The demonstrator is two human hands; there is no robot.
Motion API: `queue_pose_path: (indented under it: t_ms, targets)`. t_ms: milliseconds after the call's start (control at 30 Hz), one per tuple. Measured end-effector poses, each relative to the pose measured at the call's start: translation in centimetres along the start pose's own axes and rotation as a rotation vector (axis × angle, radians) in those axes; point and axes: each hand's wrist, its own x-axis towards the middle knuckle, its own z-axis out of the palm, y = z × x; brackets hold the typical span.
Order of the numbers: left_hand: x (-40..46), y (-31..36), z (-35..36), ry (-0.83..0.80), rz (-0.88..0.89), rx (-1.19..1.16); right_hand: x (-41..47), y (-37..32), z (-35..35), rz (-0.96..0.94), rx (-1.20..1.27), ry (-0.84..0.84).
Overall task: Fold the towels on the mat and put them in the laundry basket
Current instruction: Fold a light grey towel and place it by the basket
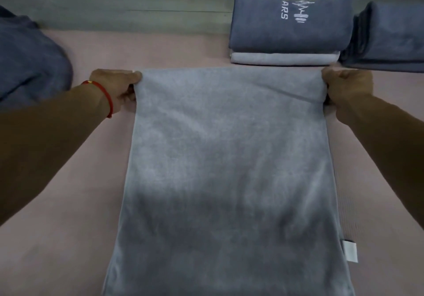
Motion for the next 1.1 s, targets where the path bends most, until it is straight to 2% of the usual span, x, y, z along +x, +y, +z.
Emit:
queue_pose_path:
  t_ms: [133,267,400,433,467,500,533,567,600,633,700,800,867,933,1100]
  targets:
    - [-0.2,-0.1,0.0,0.027,0.026,0.056,0.0,0.1,0.7,0.004,0.056,-0.050]
    - [0.1,-0.7,-0.4,0.068,0.064,0.034,0.4,0.3,0.9,-0.024,0.002,-0.086]
    - [0.4,-0.5,-0.1,0.074,0.060,-0.049,1.6,0.4,0.6,-0.044,-0.116,0.045]
    - [0.0,-0.5,-0.1,0.103,0.094,-0.020,1.1,0.5,0.5,-0.109,-0.199,0.087]
    - [-0.6,-0.7,-0.1,0.180,0.195,0.114,0.0,0.7,0.5,-0.237,-0.312,0.112]
    - [-1.3,-1.3,0.1,0.280,0.384,0.360,-1.4,1.3,0.6,-0.417,-0.426,0.111]
    - [-2.3,-2.4,0.4,0.312,0.624,0.629,-3.0,2.1,0.8,-0.625,-0.545,0.077]
    - [-3.7,-3.6,1.1,0.258,0.828,0.853,-4.7,3.0,1.1,-0.802,-0.703,-0.002]
    - [-4.8,-4.9,2.0,0.155,0.921,1.041,-5.9,4.0,1.4,-0.911,-0.880,-0.121]
    - [-5.5,-5.9,2.8,0.033,0.914,1.177,-6.5,4.8,1.8,-0.891,-1.041,-0.261]
    - [-5.5,-7.2,3.8,-0.107,0.724,1.278,-6.1,5.5,2.4,-0.655,-1.226,-0.421]
    - [-4.5,-7.1,3.6,-0.096,0.676,1.339,-4.8,3.9,2.4,-0.485,-1.315,-0.428]
    - [-4.8,-6.5,3.3,-0.089,0.630,1.390,-5.4,3.1,2.0,-0.510,-1.385,-0.425]
    - [-6.2,-6.8,3.3,-0.056,0.617,1.404,-7.7,3.9,1.5,-0.628,-1.437,-0.427]
    - [-15.9,-14.4,1.3,-0.147,0.923,1.327,-18.3,11.7,-2.0,-0.811,-1.345,-0.515]
